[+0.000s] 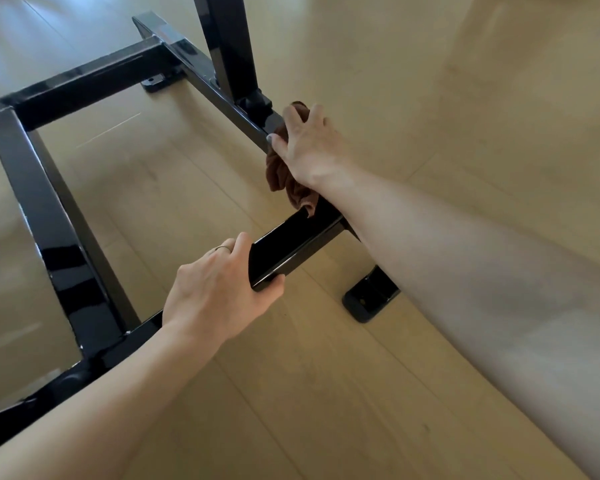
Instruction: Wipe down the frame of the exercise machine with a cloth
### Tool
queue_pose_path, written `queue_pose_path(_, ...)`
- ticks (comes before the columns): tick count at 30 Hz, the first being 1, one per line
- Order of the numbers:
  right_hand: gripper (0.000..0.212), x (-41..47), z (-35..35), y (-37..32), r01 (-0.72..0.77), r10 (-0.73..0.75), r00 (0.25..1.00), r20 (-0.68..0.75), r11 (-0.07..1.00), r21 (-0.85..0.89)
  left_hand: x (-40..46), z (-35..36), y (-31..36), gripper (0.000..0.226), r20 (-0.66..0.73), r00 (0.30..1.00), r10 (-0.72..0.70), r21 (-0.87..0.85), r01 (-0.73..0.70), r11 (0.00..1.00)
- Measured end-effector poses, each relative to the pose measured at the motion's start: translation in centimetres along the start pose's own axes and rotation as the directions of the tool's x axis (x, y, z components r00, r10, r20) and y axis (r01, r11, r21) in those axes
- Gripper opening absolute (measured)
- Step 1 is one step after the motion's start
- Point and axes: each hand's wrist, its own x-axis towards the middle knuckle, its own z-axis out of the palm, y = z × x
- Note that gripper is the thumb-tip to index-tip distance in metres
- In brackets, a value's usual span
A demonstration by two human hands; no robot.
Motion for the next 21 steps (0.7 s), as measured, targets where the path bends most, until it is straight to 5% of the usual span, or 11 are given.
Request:
queue_pose_path(6,0.039,-11.5,-3.1,5.8,-0.078,0.082,0.997,-0.011,0.973,0.216,-0.5,-0.2,0.2,0.049,-0.019,1.0,-0.003,-0.011,0.002,1.0)
queue_pose_path(11,0.038,-19.8,-4.3,8.8,-0.077,0.089,0.994,-0.061,0.981,0.18,-0.7,-0.1,0.2,0.051,-0.023,1.0,-0.006,-0.031,0.005,1.0)
queue_pose_path(21,0.04,-7.5,-1.4,4.5,-0.029,0.043,0.997,-0.058,0.974,0.224,-0.1,0.3,0.2,0.048,-0.016,1.0,0.006,0.006,-0.005,1.0)
